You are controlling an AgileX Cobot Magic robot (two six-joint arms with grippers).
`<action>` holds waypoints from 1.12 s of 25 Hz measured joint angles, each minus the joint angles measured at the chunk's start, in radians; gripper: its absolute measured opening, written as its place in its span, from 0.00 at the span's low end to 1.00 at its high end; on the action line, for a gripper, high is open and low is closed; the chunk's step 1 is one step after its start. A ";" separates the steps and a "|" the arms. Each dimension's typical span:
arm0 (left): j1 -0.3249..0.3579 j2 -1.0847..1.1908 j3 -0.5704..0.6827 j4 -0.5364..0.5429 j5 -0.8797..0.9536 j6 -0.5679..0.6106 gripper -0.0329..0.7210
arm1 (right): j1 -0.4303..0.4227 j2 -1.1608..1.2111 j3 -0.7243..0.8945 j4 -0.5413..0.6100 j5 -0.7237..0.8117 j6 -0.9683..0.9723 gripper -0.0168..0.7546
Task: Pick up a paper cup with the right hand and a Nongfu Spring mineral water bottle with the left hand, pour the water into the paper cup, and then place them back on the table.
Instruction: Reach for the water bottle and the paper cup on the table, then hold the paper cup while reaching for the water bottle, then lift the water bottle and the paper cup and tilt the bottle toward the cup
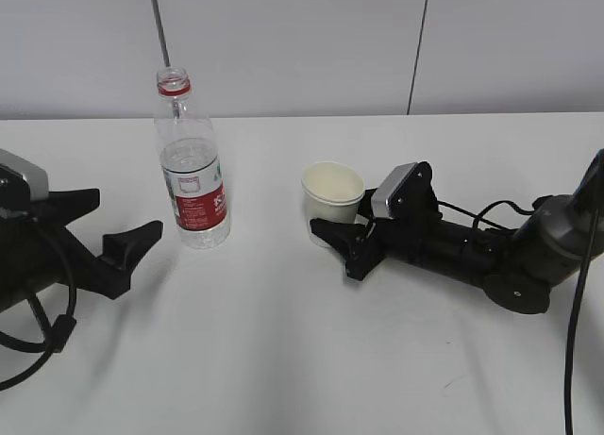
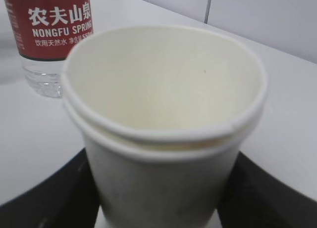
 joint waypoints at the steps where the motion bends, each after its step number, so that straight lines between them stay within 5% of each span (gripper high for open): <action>1: 0.000 0.028 -0.008 0.003 0.000 -0.004 0.85 | 0.000 0.000 0.000 0.000 0.000 0.000 0.63; 28: 0.000 0.266 -0.340 0.221 0.001 -0.197 0.83 | 0.000 0.000 0.000 -0.002 -0.001 0.000 0.63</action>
